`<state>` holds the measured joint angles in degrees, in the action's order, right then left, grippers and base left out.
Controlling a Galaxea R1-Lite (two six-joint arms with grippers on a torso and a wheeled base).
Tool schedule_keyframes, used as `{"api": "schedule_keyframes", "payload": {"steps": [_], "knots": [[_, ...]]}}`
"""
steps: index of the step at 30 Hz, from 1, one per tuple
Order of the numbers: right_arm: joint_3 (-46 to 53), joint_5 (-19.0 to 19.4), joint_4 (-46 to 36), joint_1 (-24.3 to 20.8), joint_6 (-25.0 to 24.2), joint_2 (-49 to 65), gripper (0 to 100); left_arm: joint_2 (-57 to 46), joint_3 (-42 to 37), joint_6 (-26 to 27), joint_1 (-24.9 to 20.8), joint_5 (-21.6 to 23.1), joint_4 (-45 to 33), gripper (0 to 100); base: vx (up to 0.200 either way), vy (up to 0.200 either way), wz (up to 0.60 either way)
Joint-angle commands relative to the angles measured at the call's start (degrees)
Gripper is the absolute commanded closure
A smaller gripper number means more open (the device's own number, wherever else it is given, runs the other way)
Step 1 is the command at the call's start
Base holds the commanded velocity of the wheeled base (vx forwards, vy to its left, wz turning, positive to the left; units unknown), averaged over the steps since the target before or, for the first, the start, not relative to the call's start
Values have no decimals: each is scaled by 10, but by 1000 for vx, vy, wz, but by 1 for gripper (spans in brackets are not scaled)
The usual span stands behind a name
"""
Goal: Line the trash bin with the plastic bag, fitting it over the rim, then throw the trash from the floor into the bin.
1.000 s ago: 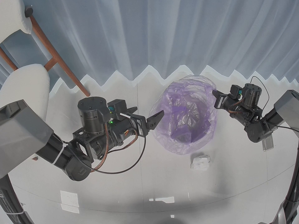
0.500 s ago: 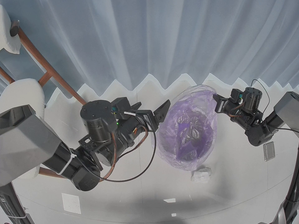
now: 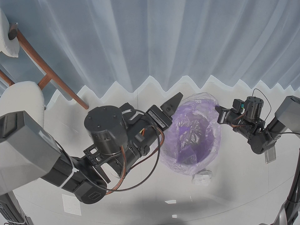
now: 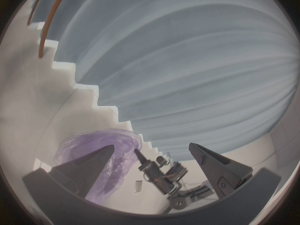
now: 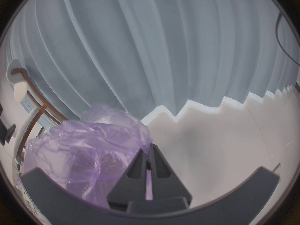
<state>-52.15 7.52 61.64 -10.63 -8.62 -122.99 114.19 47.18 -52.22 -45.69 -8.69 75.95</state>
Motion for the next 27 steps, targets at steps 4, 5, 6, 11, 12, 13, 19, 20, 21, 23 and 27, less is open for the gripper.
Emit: {"api": "schedule_keyframes", "payload": {"steps": [4, 5, 6, 11, 12, 13, 19, 20, 21, 23, 27], "knots": [[17, 0, 16, 9, 0, -5, 100, 17, 13, -9, 30, 26, -15, 0, 0, 0, 0], [9, -1, 17, 11, 0, -7, 100, 17, 15, 8, 38, 45, -24, 0, 0, 0, 0], [5, -1, 16, 11, 0, -8, 100, 17, 19, 26, 43, 59, -33, 0, 0, 0, 0], [0, 0, 17, 25, 0, -16, 0, 17, 44, 310, 97, 102, -191, 0, 0, 0, 0], [-1, 0, 21, 25, -2, -16, 0, 18, 51, 353, 108, 102, -206, 0, 0, 0, 0], [-2, 0, 31, 25, -5, -11, 0, 21, 59, 394, 119, 107, -211, 0, 0, 0, 0], [48, 29, 45, 25, -10, 39, 0, 47, 56, 430, 131, 126, -215, 0, 0, 0, 0], [69, 42, 46, 28, -10, 51, 0, 53, 50, 441, 133, 126, -217, 0, 0, 0, 0], [83, 56, 47, 34, -10, 62, 0, 54, 46, 452, 135, 126, -220, 0, 0, 0, 0], [105, 78, 46, 50, -10, 84, 0, 59, 29, 467, 138, 126, -231, 0, 0, 0, 0], [120, 82, 46, 64, -10, 106, 0, 67, -9, 467, 132, 128, -240, 0, 0, 0, 0]]}}
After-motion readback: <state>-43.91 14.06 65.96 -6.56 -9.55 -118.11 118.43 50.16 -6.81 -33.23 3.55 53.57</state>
